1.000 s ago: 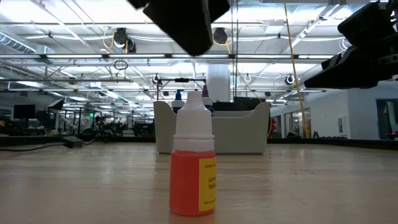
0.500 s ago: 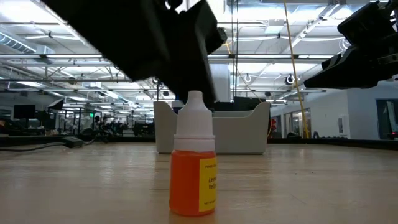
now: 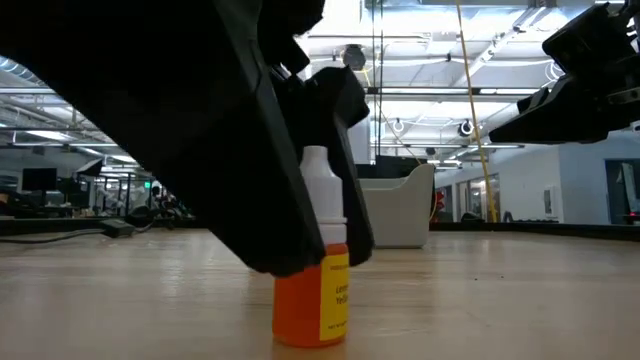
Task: Pick & Place food coloring
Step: Put the small orange food coloring bottle into the gray bin
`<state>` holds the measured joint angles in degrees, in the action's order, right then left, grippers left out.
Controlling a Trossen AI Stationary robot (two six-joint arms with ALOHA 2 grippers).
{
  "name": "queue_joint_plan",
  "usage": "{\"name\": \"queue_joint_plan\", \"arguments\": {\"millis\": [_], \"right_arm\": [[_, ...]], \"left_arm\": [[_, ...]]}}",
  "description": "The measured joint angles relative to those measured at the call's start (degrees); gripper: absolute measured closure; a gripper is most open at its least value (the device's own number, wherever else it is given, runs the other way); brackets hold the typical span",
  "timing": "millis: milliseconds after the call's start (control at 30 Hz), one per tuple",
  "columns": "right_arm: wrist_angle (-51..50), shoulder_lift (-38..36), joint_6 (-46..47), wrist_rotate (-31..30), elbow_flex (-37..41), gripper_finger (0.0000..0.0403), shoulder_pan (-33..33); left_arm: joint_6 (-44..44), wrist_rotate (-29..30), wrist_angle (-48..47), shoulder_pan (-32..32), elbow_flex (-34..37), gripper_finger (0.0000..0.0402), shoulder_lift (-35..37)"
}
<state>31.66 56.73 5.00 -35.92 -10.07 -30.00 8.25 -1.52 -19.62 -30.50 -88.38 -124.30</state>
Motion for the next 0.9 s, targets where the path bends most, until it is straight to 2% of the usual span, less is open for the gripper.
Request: {"name": "queue_joint_plan", "arguments": {"millis": [300,433,667,900], "right_arm": [[-0.1,0.0,0.2,0.0,0.0,0.0403,0.0],[-0.1,0.0,0.3,0.0,0.0,0.0403,0.0],[-0.1,0.0,0.3,0.0,0.0,0.0403,0.0],[-0.1,0.0,0.3,0.0,0.0,0.0403,0.0]], "left_arm": [[-0.1,0.0,0.1,0.0,0.0,0.0188,0.0],[-0.1,0.0,0.0,0.0,0.0,0.0226,0.0],[-1.2,-0.1,0.0,0.0,0.0,0.0329,0.0],[-3.5,-0.1,-3.0,0.9,-0.1,0.0333,1.2]]}}
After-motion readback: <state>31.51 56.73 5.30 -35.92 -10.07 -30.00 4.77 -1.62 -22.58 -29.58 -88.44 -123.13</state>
